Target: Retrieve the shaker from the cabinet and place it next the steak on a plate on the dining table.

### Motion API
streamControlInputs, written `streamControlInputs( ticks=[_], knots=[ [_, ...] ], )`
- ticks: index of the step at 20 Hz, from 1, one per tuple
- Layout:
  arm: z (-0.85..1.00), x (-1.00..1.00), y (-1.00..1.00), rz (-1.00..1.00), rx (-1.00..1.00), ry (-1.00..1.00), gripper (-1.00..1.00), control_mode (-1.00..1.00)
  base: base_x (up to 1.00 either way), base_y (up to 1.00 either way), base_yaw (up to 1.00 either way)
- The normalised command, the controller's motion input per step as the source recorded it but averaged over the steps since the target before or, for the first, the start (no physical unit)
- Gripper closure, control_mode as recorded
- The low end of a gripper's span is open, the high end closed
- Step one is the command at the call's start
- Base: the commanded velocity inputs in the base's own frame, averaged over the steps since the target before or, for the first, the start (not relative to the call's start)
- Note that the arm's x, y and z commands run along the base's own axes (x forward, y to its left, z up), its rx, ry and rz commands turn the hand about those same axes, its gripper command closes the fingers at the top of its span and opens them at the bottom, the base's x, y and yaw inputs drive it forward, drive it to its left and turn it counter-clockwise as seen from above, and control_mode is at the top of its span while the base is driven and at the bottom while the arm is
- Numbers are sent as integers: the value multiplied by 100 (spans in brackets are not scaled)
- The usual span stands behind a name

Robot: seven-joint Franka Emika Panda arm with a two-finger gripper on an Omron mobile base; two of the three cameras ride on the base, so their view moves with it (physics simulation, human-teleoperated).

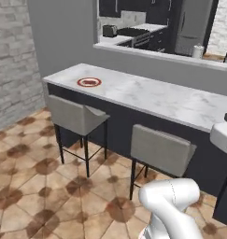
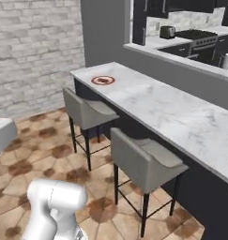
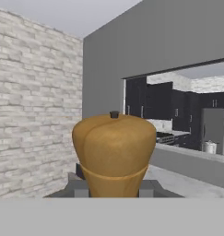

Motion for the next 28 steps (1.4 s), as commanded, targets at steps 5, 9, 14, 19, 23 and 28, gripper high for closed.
streamControlInputs(
  ticks=[5, 9, 14, 19, 23, 28],
  knots=[
    [0, 0, 0, 0, 0, 0, 100, 100, 60, 100, -29],
    [0, 0, 0, 0, 0, 0, 100, 100, 58, 100, -28],
    [0, 0, 0, 0, 0, 0, 100, 100, 55, 100, -27],
    [0, 0, 0, 0, 0, 0, 100, 100, 40, 77, -27],
    [0, 0, 0, 0, 0, 0, 100, 100, 41, 72, -30],
    [0, 0, 0, 0, 0, 0, 100, 100, 44, 46, -20]
  ],
)
